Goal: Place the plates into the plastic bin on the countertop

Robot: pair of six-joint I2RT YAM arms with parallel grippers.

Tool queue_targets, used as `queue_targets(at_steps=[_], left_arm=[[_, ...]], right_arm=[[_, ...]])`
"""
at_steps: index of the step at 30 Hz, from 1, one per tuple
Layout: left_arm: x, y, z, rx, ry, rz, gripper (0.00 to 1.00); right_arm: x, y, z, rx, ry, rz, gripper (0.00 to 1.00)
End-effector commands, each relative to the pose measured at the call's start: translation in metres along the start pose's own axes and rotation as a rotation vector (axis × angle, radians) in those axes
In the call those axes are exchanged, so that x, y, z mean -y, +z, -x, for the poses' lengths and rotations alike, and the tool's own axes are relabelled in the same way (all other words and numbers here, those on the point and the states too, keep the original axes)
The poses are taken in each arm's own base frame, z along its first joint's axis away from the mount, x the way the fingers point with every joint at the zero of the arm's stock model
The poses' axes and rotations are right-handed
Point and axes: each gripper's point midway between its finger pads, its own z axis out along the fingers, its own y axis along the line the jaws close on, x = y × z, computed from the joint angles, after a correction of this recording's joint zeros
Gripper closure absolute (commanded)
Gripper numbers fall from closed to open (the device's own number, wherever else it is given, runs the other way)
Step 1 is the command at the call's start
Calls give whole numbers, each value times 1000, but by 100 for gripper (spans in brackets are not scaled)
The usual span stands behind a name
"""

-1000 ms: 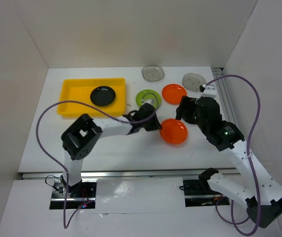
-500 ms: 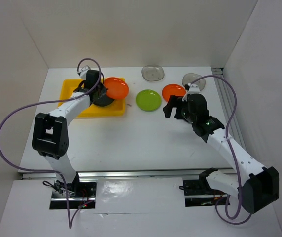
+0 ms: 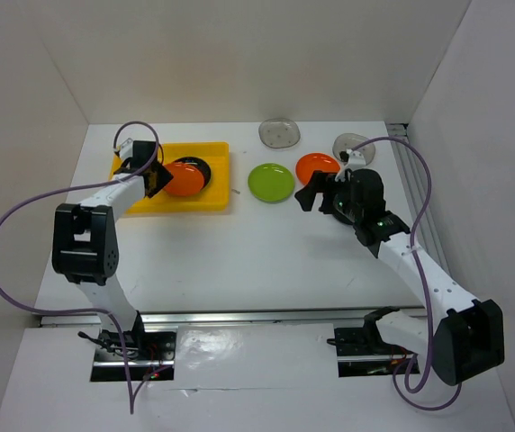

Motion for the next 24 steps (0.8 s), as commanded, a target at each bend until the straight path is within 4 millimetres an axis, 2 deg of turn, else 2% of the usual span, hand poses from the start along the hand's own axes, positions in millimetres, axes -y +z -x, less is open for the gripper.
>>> queue_targets(at_steps=[1, 2, 3, 5, 6, 8, 9, 11, 12, 13, 14, 15, 16, 17, 18, 19, 20, 21, 22, 23, 24], left_arm=[[23, -19, 20, 46, -36, -85, 22], [29, -25, 24, 47, -40, -111, 4], [38, -34, 24, 45, -36, -145, 0], [62, -55, 27, 60, -11, -248, 0], [80, -81, 26, 78, 18, -324, 0], [108, -113, 19, 95, 71, -442, 0], [134, -138, -2, 79, 130, -533, 0], [154, -164, -28, 49, 170, -618, 0], [172, -181, -64, -14, 213, -693, 0], [182, -192, -75, -27, 215, -731, 0], [187, -191, -102, -85, 236, -753, 0], [201, -204, -130, -136, 246, -823, 0], [208, -206, -148, -177, 252, -852, 0], [213, -196, -179, -257, 276, -861, 0], [227, -205, -201, -292, 289, -919, 0], [231, -201, -218, -321, 308, -923, 0], [246, -206, -229, -342, 320, -963, 0], [247, -189, -257, -393, 347, -955, 0], [253, -190, -274, -402, 370, -976, 0], [270, -196, -277, -394, 366, -1024, 0], [275, -194, -287, -403, 382, -1037, 0]], right_arm=[[-10, -3, 19, 59, -25, 47, 0], [-11, -4, 21, 61, -25, 47, 0], [-11, -4, 21, 61, -25, 47, 0], [-12, -8, 21, 50, -32, 43, 0], [-14, -15, 30, 77, -48, 40, 0], [-11, -22, 32, 80, -46, 15, 0], [-14, -29, 42, 108, -49, 11, 0], [-7, -37, 49, 120, -43, -37, 0], [-6, -44, 54, 128, -20, -64, 0], [-7, -46, 56, 136, -21, -61, 0], [-5, -50, 57, 135, -5, -79, 0], [-6, -54, 56, 135, 12, -78, 0], [-9, -64, 65, 168, 19, -80, 0], [-6, -71, 68, 178, 21, -107, 0], [-7, -82, 72, 207, 33, -112, 0], [-9, -90, 80, 232, 33, -116, 0], [-9, -99, 85, 251, 34, -129, 0], [-10, -104, 86, 258, 33, -126, 0], [-15, -116, 93, 290, 21, -114, 0], [-15, -121, 96, 308, 21, -116, 0], [-18, -128, 99, 320, 20, -111, 0]])
